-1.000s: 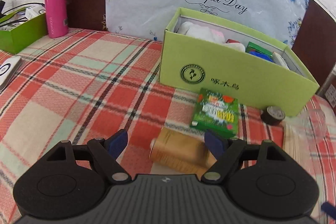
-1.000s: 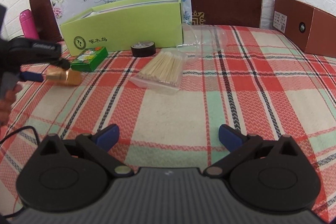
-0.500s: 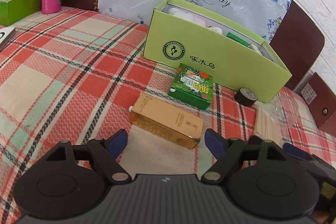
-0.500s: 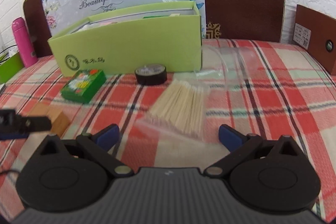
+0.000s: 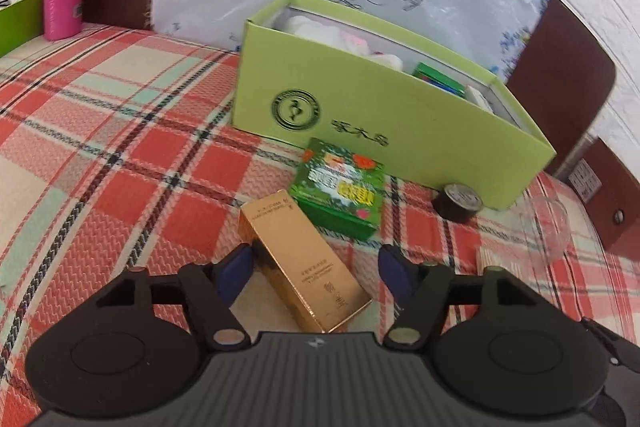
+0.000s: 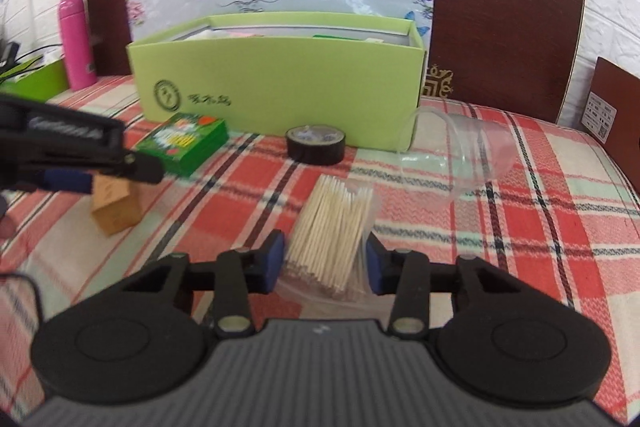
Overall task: Organize objects
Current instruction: 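Grasp the tan box with the left tool while the right tool grasps the toothpick bag, then lift the tan box with the left tool while the right tool lifts the toothpick bag, then lower the tan box into the lime-green box while the right tool drops the toothpick bag in, then withdraw both tools from the lime-green box back over the table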
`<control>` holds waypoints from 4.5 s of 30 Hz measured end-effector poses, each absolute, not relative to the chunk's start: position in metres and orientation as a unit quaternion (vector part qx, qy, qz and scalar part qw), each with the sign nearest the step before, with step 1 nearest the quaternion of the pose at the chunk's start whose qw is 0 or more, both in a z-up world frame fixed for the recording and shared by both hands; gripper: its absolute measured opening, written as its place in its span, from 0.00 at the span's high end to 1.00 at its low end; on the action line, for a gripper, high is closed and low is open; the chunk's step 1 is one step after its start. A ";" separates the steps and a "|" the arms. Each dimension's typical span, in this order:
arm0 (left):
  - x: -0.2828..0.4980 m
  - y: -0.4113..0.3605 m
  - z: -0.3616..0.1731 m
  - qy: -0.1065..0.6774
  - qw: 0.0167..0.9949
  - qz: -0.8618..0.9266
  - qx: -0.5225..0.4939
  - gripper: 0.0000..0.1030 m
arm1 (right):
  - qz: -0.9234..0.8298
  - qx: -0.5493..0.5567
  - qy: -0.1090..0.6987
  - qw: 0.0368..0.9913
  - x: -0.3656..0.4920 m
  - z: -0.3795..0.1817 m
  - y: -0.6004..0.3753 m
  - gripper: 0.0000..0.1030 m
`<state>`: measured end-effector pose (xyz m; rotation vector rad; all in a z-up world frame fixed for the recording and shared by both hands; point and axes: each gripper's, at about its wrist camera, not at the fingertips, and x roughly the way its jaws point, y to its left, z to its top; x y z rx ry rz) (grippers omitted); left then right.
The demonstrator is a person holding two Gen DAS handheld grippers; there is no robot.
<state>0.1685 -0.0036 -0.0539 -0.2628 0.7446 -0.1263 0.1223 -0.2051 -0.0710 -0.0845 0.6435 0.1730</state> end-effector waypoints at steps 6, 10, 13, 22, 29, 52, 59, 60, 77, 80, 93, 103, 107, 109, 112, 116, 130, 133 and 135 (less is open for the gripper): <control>0.150 -0.008 -0.054 0.365 0.920 -0.105 -0.102 0.55 | 0.111 -0.043 0.320 0.940 0.083 -0.067 -0.211 0.64; 0.128 -0.010 -0.051 0.374 0.914 -0.139 -0.080 0.62 | 0.135 -0.044 0.321 0.937 0.058 -0.065 -0.217 0.66; 0.111 -0.008 -0.054 0.380 0.912 -0.139 -0.071 0.63 | 0.138 -0.043 0.324 0.935 0.043 -0.064 -0.222 0.66; 0.117 -0.022 -0.054 0.382 0.918 -0.103 -0.038 0.52 | 0.109 -0.027 0.333 0.936 0.041 -0.064 -0.224 0.47; 0.119 -0.025 -0.055 0.379 0.920 -0.094 -0.034 0.53 | 0.100 -0.030 0.336 0.936 0.041 -0.067 -0.218 0.41; 0.114 -0.023 -0.051 0.369 0.918 -0.128 -0.062 0.67 | 0.134 0.007 0.333 0.933 0.047 -0.063 -0.213 0.73; 0.112 -0.023 -0.030 0.345 0.923 -0.155 -0.073 0.67 | 0.158 0.020 0.312 0.937 0.056 -0.047 -0.211 0.75; 0.113 -0.023 -0.025 0.340 0.924 -0.159 -0.073 0.67 | 0.160 0.019 0.307 0.938 0.058 -0.043 -0.211 0.75; 0.172 -0.030 0.067 0.231 0.951 -0.186 -0.092 0.67 | 0.160 -0.005 0.186 0.969 0.151 0.037 -0.210 0.75; 0.193 -0.032 0.078 0.221 0.952 -0.187 -0.096 0.67 | 0.151 -0.012 0.174 0.973 0.175 0.045 -0.208 0.75; 0.281 -0.030 0.053 0.229 0.950 -0.163 -0.139 0.59 | 0.120 -0.049 0.170 0.977 0.264 0.023 -0.187 0.74; 0.268 -0.010 0.022 0.245 0.953 -0.120 -0.135 0.24 | 0.101 -0.076 0.187 0.974 0.261 -0.017 -0.183 0.11; 0.257 -0.011 0.029 0.252 0.952 -0.120 -0.126 0.24 | 0.096 -0.075 0.187 0.975 0.252 -0.010 -0.185 0.04; 0.248 -0.013 0.035 0.254 0.952 -0.120 -0.120 0.24 | 0.092 -0.072 0.177 0.977 0.244 0.001 -0.188 0.02; 0.230 -0.019 0.044 0.259 0.955 -0.105 -0.098 0.24 | 0.091 -0.062 0.163 0.980 0.226 0.014 -0.194 0.00; 0.201 -0.025 0.046 0.258 0.959 -0.096 -0.071 0.23 | 0.085 -0.053 0.178 0.979 0.199 0.021 -0.202 0.00; 0.145 -0.027 -0.003 0.342 0.934 -0.075 -0.070 0.23 | 0.080 0.009 0.256 0.963 0.109 -0.021 -0.225 0.00; 0.139 -0.026 -0.009 0.352 0.930 -0.069 -0.074 0.23 | 0.075 0.016 0.268 0.960 0.098 -0.029 -0.228 0.00; 0.136 -0.025 -0.013 0.357 0.928 -0.068 -0.074 0.23 | 0.074 0.020 0.273 0.959 0.092 -0.034 -0.229 0.00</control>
